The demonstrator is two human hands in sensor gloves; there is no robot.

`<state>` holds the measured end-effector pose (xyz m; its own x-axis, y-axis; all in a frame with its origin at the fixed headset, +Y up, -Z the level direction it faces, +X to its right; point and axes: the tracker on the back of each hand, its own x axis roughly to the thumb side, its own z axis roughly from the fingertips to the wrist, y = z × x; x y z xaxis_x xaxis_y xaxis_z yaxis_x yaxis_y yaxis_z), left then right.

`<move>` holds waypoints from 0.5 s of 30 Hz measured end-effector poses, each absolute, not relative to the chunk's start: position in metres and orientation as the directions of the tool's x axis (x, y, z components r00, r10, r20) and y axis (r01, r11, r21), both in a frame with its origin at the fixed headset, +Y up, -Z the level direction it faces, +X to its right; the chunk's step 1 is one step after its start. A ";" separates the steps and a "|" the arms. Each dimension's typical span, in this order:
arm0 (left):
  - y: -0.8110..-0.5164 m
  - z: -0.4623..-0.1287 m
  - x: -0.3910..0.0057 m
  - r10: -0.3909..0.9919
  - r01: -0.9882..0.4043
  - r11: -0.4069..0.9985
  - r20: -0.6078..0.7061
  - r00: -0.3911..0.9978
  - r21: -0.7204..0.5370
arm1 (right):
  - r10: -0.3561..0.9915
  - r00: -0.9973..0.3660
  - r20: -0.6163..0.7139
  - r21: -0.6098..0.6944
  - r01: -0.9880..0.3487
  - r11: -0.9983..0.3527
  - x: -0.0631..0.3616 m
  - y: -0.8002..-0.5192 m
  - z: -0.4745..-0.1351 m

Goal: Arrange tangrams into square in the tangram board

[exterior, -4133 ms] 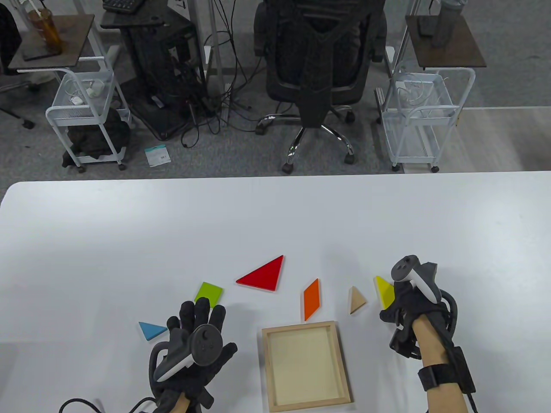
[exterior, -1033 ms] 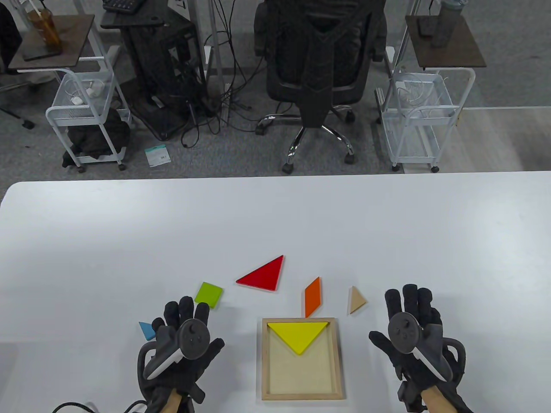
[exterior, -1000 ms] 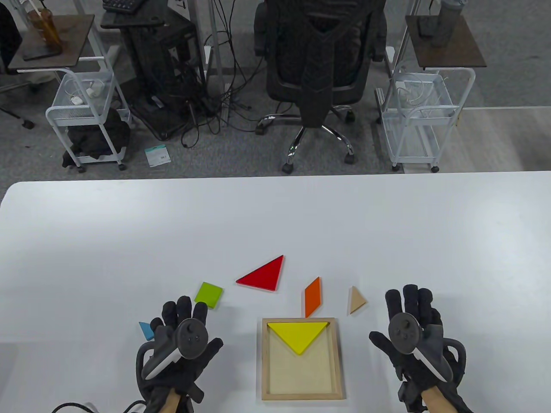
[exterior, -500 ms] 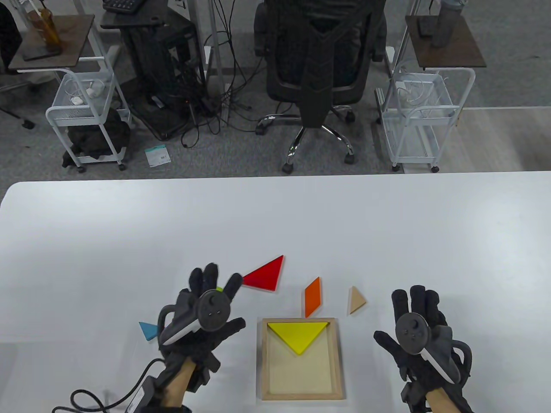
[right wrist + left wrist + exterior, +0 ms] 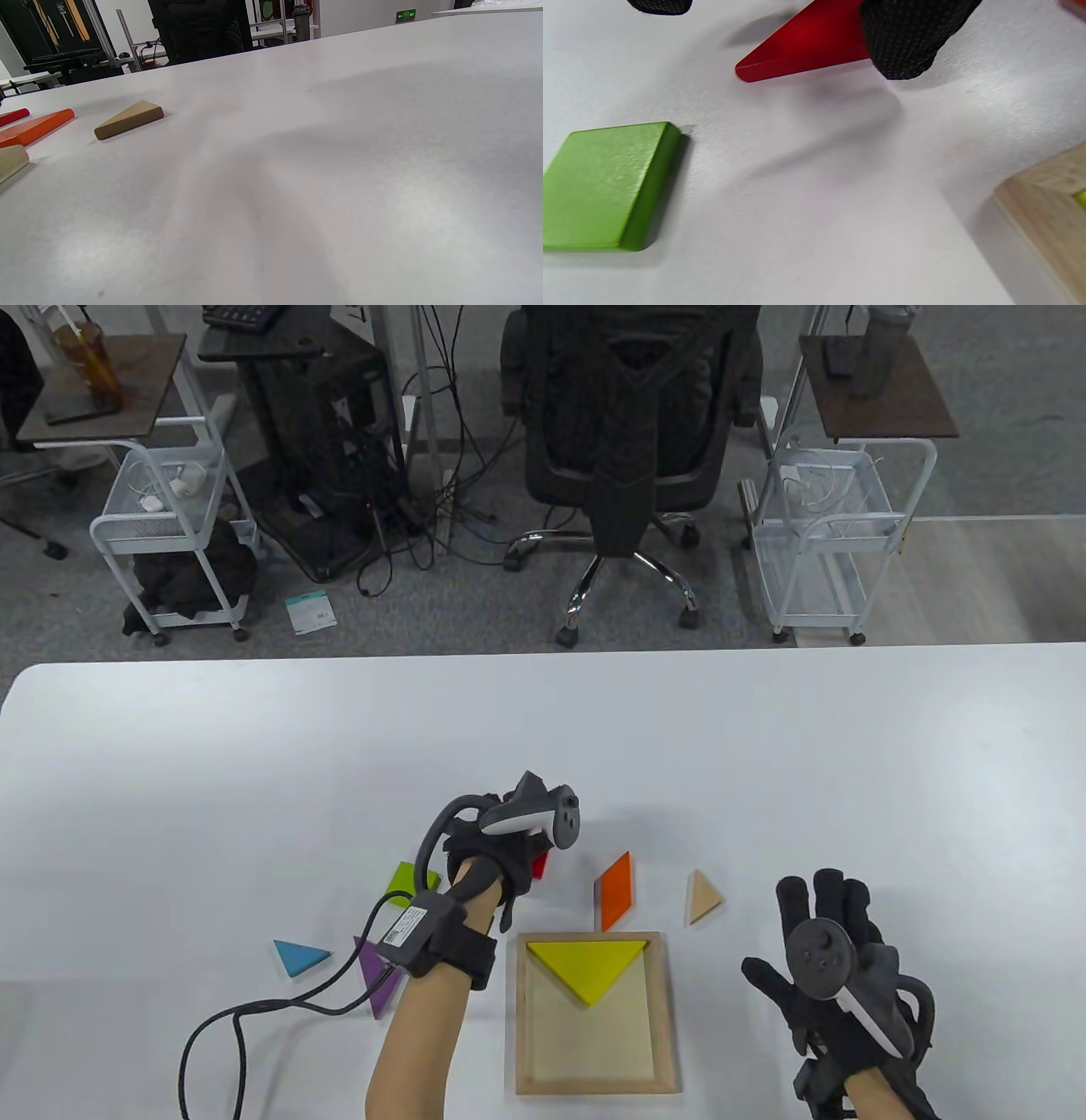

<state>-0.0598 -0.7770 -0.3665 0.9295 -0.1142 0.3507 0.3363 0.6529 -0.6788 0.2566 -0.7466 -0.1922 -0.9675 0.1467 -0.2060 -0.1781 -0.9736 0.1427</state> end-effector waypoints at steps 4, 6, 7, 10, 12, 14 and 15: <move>-0.783 -0.373 -0.064 -0.090 0.311 0.625 0.329 0.940 -0.716 | 0.150 -0.965 -0.213 0.147 -0.184 -0.972 0.258 -0.747 -0.193; -0.784 -0.375 -0.065 -0.069 0.297 0.629 0.329 0.942 -0.719 | 0.152 -0.965 -0.214 0.147 -0.186 -0.972 0.258 -0.747 -0.193; -0.784 -0.376 -0.065 -0.067 0.292 0.638 0.327 0.943 -0.712 | 0.152 -0.965 -0.215 0.147 -0.186 -0.971 0.258 -0.747 -0.193; -0.786 -0.376 -0.064 -0.059 0.295 0.649 0.340 0.938 -0.701 | 0.149 -0.965 -0.215 0.149 -0.183 -0.972 0.258 -0.747 -0.193; -0.786 -0.376 -0.063 -0.057 0.298 0.652 0.347 0.936 -0.697 | 0.150 -0.965 -0.214 0.152 -0.184 -0.971 0.258 -0.747 -0.193; -0.785 -0.376 -0.062 -0.078 0.321 0.656 0.362 0.929 -0.683 | 0.146 -0.966 -0.215 0.155 -0.182 -0.971 0.258 -0.748 -0.193; -0.785 -0.376 -0.061 -0.085 0.330 0.659 0.369 0.926 -0.676 | 0.145 -0.966 -0.215 0.155 -0.180 -0.971 0.257 -0.747 -0.193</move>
<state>-0.0612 -0.7852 -0.3761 0.9255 -0.0853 0.3690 0.3302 0.6588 -0.6759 0.2575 -0.7473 -0.1932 -0.9658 0.1448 -0.2151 -0.1802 -0.9713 0.1554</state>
